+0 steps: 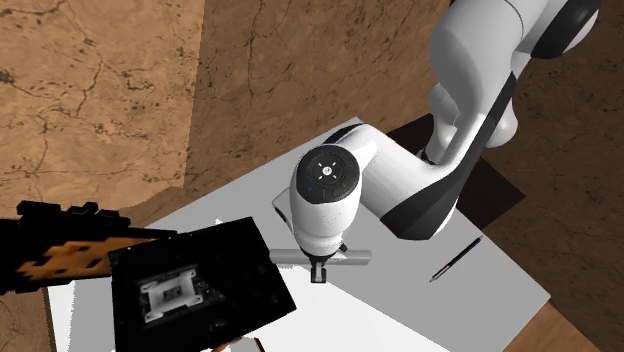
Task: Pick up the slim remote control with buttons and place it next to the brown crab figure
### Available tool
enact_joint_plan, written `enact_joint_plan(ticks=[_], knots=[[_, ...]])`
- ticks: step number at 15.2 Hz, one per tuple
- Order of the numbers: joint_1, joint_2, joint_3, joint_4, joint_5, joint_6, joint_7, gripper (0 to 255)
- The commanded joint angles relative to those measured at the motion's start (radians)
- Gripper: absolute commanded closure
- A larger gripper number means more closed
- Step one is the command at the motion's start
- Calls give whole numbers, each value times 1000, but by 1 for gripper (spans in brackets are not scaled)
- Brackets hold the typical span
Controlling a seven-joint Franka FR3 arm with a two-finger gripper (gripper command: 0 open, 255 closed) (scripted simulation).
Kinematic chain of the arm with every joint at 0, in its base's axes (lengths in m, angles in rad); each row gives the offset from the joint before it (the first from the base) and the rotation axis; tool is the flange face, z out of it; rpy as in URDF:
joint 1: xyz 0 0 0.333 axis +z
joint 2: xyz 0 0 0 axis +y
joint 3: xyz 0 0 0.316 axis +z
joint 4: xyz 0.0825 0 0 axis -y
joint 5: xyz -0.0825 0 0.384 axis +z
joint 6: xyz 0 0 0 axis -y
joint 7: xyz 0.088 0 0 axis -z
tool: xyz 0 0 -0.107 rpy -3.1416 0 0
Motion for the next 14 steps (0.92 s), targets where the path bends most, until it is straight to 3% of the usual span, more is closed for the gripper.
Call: enact_joint_plan(ticks=[1, 11, 12, 14], knots=[[0, 6, -1, -19, -2, 25, 2, 255], [0, 18, -1, -45, -6, 62, 5, 255], [0, 17, -1, -46, -6, 62, 5, 0], [0, 18, -1, -45, -6, 62, 5, 0]])
